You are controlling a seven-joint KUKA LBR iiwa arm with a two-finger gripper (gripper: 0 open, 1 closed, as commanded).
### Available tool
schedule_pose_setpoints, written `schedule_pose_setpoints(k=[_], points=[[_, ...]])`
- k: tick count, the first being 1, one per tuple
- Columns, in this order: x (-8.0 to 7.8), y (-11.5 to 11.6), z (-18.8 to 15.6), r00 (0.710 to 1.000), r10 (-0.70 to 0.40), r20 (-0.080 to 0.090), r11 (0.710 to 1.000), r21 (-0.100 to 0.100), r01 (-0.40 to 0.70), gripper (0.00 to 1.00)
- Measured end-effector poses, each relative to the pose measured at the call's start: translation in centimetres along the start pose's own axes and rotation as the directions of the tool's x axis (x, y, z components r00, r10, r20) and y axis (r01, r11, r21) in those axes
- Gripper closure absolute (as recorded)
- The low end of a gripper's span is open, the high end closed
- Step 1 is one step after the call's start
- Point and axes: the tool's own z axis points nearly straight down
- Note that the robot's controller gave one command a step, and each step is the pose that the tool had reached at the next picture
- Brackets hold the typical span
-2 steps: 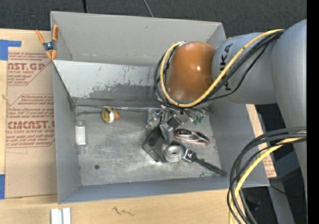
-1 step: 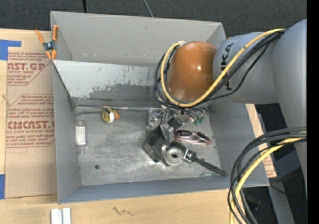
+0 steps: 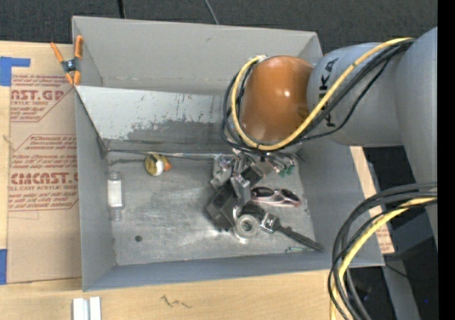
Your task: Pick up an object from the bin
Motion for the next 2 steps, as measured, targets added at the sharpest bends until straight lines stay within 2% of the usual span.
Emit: schedule_pose_setpoints(k=[2], points=[[0.1,0.1,-2.1,1.000,0.001,-0.002,1.000,-0.001,-0.001,1.00]])
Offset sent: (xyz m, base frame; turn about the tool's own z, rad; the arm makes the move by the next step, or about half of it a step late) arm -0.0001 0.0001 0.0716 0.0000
